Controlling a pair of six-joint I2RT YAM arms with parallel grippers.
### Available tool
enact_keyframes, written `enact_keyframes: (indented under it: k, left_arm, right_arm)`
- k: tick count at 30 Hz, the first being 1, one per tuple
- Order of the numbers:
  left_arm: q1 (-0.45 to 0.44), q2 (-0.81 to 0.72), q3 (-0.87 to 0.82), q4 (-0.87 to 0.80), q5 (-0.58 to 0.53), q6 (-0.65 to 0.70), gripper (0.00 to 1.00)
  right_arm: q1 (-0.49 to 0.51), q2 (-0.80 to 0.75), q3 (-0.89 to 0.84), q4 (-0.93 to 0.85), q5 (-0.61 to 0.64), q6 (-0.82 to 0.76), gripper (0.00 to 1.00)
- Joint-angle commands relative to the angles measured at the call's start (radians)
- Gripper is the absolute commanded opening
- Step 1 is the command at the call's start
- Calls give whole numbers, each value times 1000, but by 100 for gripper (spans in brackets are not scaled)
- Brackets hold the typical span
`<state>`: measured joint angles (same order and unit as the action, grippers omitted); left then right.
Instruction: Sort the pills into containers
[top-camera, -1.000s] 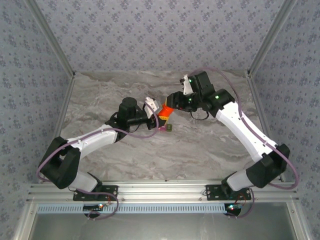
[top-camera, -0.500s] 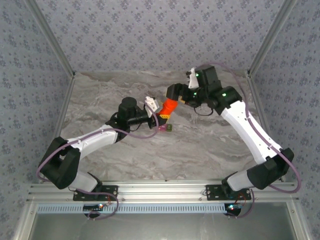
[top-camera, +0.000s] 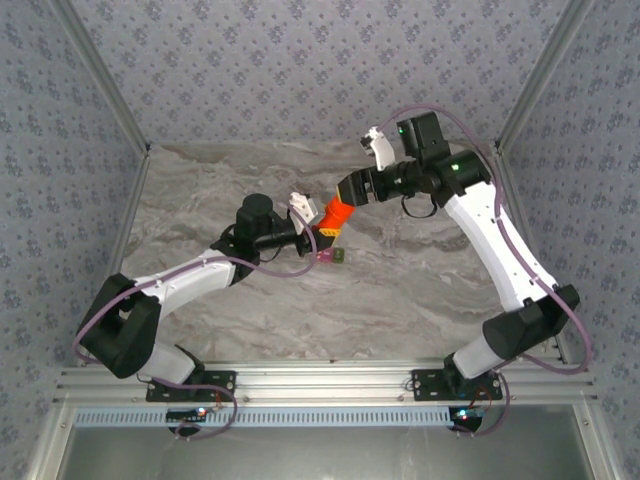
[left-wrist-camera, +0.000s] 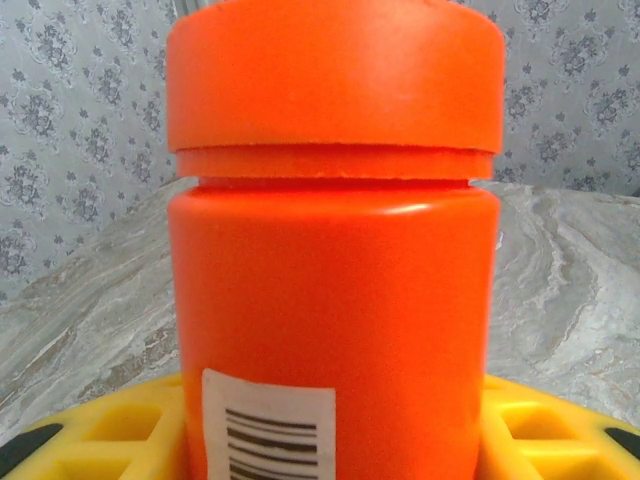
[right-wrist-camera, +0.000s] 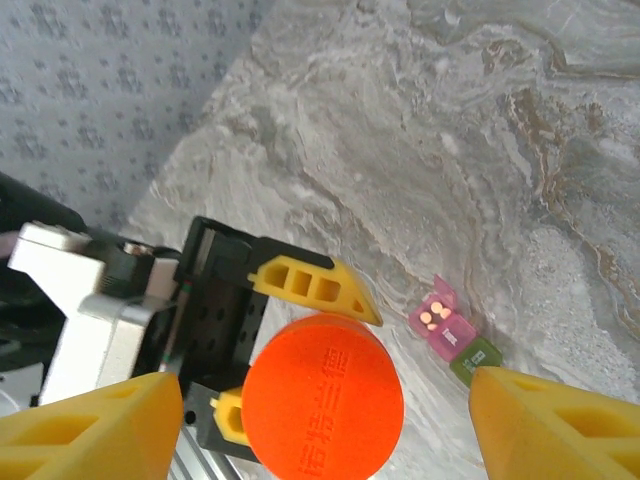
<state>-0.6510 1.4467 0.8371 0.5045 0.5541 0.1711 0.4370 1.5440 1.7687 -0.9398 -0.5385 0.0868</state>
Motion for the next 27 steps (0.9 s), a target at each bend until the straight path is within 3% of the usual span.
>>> enact_keyframes:
  k: [1, 15, 23, 25, 27]
  left_arm:
    - [-4, -36, 42, 45, 30, 4, 0]
    - [-6, -39, 42, 43, 30, 2, 0]
    - [-6, -41, 39, 48, 28, 2, 0]
    - [-7, -40, 39, 47, 25, 2, 0]
    - [-6, -41, 39, 49, 18, 6, 0]
  right_arm:
    - [16, 20, 41, -91, 6, -105, 77]
    - [29, 74, 30, -85, -1, -95, 73]
    - [32, 90, 25, -89, -12, -53, 52]
    - [42, 93, 22, -99, 28, 20, 44]
    - [58, 84, -8, -72, 100, 195, 38]
